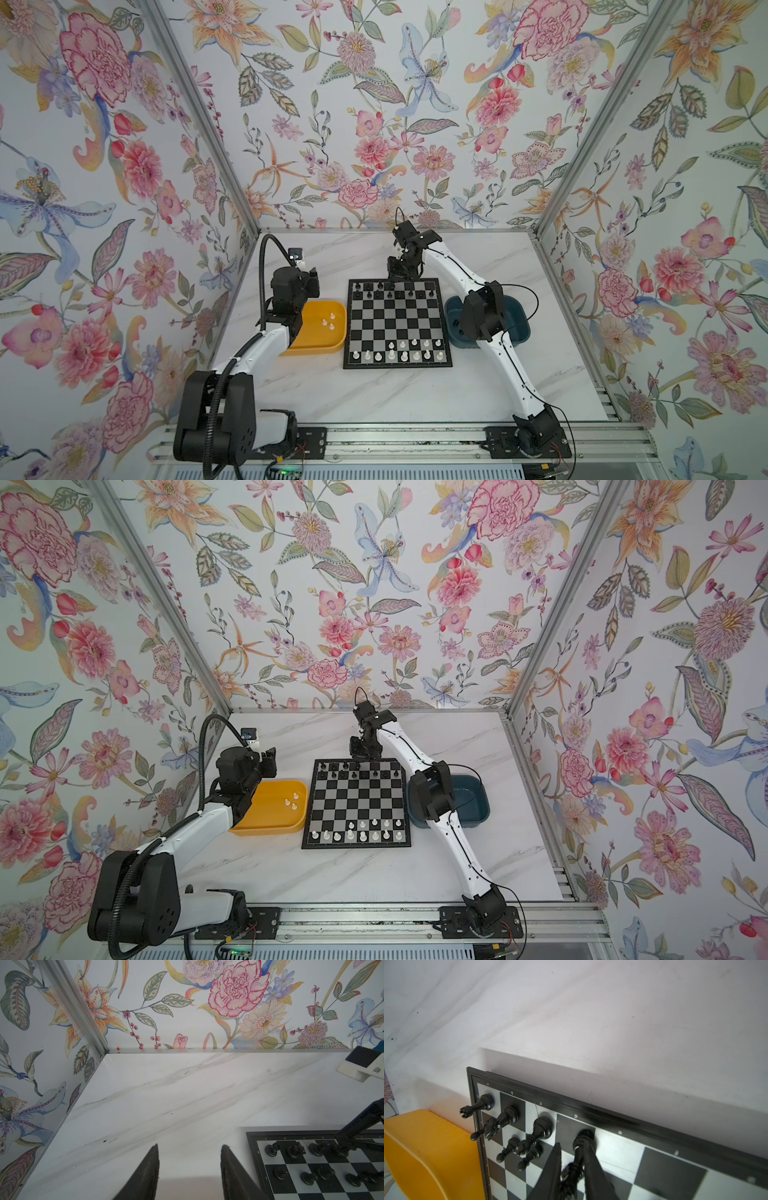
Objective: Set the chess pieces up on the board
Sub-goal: 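Open the right gripper to release the black piece on the square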
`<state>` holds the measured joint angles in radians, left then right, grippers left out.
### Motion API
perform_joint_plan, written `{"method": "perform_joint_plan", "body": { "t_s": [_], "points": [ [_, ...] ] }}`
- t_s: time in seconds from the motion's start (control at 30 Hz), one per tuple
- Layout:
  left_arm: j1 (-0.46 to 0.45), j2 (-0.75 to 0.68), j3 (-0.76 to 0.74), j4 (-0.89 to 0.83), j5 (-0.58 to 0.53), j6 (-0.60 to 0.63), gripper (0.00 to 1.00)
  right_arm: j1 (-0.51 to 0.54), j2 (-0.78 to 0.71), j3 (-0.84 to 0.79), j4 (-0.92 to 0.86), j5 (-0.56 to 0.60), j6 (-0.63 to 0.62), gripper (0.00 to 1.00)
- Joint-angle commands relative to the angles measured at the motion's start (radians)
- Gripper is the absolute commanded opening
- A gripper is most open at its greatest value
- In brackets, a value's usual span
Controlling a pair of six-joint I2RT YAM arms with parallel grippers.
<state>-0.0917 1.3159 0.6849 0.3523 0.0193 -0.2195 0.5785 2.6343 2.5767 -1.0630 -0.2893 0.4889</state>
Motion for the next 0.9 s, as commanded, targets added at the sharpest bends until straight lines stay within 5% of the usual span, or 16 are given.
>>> {"method": "perform_joint_plan", "body": {
  "t_s": [0.0, 0.87],
  "points": [
    [0.012, 0.009, 0.01, -0.006, -0.002, 0.008, 0.49, 0.01, 0.01, 0.005, 0.004, -0.012, 0.016, 0.21],
    [0.014, 0.012, 0.009, -0.007, 0.002, 0.008, 0.49, 0.014, 0.003, 0.005, 0.018, -0.019, 0.021, 0.24]
  ]
}}
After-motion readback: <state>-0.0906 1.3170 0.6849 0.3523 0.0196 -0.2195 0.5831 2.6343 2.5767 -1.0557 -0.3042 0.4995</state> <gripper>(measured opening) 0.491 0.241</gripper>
